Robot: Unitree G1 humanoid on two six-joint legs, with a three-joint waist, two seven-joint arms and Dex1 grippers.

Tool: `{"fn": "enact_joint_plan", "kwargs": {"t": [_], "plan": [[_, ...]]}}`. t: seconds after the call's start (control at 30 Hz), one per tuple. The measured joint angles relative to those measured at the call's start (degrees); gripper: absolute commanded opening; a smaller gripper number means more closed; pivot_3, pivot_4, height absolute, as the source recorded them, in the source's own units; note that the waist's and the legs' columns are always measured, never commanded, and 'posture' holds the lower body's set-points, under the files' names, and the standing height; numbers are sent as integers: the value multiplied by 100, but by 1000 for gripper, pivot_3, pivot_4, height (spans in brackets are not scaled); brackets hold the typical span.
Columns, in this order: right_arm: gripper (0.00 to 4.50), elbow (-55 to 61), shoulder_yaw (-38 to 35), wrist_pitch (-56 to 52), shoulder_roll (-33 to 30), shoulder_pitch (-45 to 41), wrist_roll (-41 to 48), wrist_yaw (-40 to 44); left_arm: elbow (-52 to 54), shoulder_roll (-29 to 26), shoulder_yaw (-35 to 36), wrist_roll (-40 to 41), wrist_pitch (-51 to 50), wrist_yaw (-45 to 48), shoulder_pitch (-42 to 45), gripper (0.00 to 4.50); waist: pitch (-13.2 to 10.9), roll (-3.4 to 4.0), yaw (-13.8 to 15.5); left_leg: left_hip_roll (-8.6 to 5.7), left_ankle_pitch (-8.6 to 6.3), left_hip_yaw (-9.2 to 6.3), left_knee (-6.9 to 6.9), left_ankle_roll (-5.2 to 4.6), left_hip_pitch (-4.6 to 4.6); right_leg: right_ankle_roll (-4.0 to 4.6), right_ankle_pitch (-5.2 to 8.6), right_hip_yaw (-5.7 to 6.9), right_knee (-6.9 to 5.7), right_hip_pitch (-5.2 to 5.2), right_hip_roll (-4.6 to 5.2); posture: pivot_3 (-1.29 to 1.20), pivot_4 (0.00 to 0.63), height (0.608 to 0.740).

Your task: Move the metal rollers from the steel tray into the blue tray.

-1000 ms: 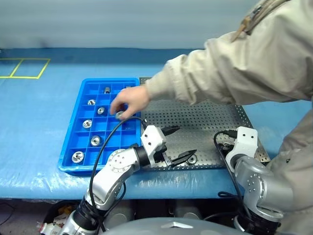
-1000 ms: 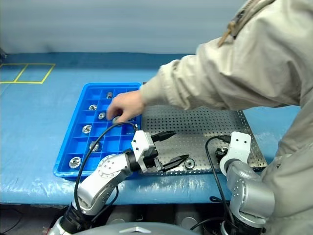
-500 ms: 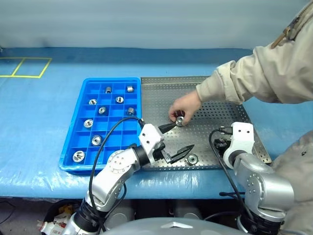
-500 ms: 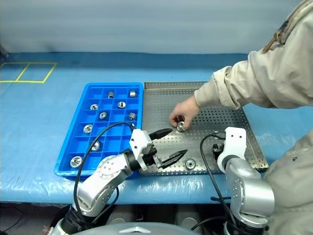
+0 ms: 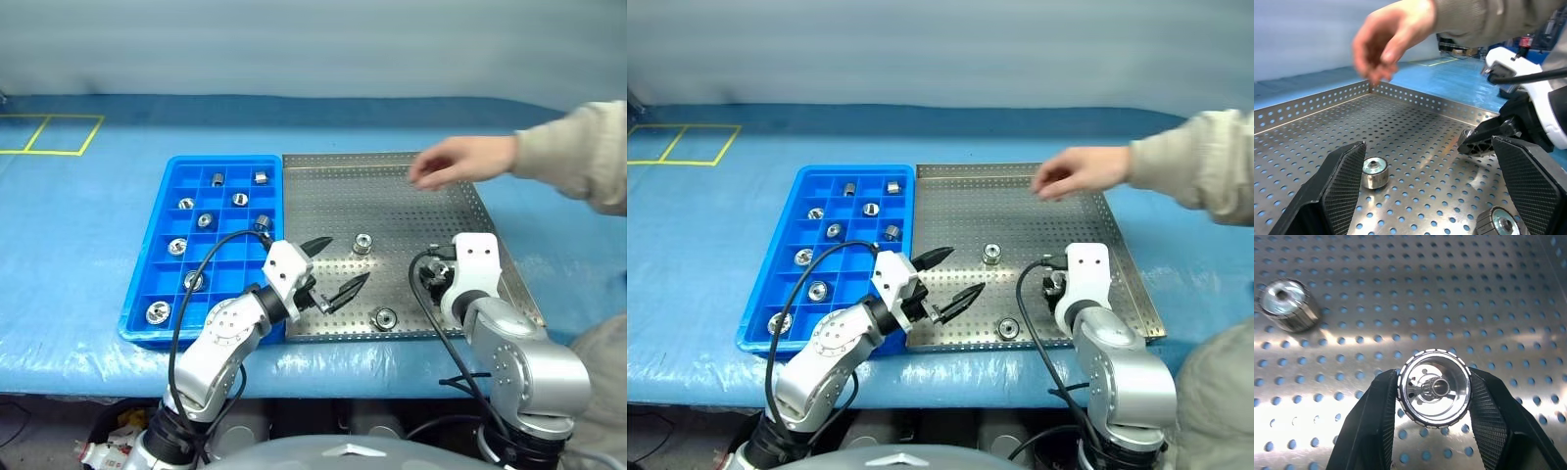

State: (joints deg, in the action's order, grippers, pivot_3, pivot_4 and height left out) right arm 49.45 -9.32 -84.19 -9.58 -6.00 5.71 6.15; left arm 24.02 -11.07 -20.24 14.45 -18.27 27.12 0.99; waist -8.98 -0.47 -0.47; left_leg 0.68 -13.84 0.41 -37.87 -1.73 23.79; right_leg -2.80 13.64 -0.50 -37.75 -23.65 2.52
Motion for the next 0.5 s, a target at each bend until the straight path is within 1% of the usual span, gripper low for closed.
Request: {"fn": "enact_joint_plan", "kwargs": {"t": [0.1, 0.23, 0.37, 0.5], "plan": [[1791, 66, 378, 271, -218, -190, 55, 93, 40, 7, 179, -15, 1, -171, -132, 4500, -2, -2, 28, -1, 0, -1, 0, 0, 0, 0, 0, 1, 1, 0, 0, 177, 150, 740], [1791, -217, 930, 1087, -511, -510, 53, 216, 182, 27, 417, -166, 30, -558, -435, 4500, -5, -8, 129, -1, 0, 0, 1, 0, -1, -1, 0, 2, 1, 0, 0, 257, 150, 740], [1791, -744, 1339, 1666, -508, -902, 136, 409, 441, 26, 581, -314, 53, -854, -824, 4500, -8, -11, 322, -1, 0, -5, 3, 0, 2, 0, -1, 7, 1, -1, 1, 330, 150, 740], [1791, -1317, 1662, 2012, -341, -1314, 301, 680, 787, 51, 793, -441, 271, -1117, -1289, 4500, -12, -14, 534, 0, 0, -9, 5, 0, 6, 3, -3, 11, 4, -4, 2, 405, 150, 740]]}}
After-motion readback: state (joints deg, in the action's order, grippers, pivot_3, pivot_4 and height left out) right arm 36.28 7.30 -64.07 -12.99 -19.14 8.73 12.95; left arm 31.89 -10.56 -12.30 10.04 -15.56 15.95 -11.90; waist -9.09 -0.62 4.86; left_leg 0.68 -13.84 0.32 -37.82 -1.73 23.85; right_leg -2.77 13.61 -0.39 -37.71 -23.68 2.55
